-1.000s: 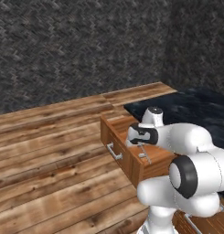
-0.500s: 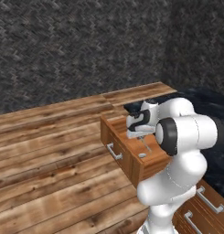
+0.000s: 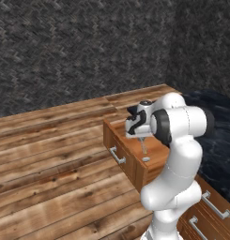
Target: Organize the utensils by type. Pick up the wooden spoons from the counter and place them in the open cabinet. Then pick up the metallic utensils from the counter and place them in the open drawer.
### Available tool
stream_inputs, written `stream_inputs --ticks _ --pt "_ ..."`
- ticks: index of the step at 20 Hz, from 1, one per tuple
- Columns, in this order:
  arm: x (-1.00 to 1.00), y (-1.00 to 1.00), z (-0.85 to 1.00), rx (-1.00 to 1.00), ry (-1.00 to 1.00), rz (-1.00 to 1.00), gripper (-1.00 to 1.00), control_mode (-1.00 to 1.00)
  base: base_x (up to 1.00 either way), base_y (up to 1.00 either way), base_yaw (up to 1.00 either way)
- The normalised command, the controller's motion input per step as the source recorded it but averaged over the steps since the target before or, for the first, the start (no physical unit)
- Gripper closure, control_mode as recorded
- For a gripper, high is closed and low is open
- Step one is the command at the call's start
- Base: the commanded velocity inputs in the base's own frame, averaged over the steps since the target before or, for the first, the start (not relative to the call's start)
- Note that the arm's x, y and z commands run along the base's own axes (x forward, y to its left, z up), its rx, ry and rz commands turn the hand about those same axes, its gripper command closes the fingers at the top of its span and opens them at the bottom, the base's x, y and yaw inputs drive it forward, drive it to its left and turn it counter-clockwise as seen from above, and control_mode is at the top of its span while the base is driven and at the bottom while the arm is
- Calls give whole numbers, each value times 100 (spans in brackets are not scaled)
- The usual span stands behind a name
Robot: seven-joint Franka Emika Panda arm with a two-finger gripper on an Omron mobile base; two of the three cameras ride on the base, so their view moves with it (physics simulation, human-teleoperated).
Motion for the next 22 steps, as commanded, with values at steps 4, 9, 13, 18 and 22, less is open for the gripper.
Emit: stream_inputs --ticks 4,9,13,18,22 --pt "26 1 -21 22 0 -69 100 -100 0 0 0" --pt "35 0 -28 5 0 -55 100 -100 0 0 0" --pt "38 -10 -17 0 0 -42 100 -100 0 0 0" --pt "26 -1 -21 0 0 -38 100 -100 0 0 0" --pt "21 -18 -30 0 0 -25 100 -100 0 0 0"
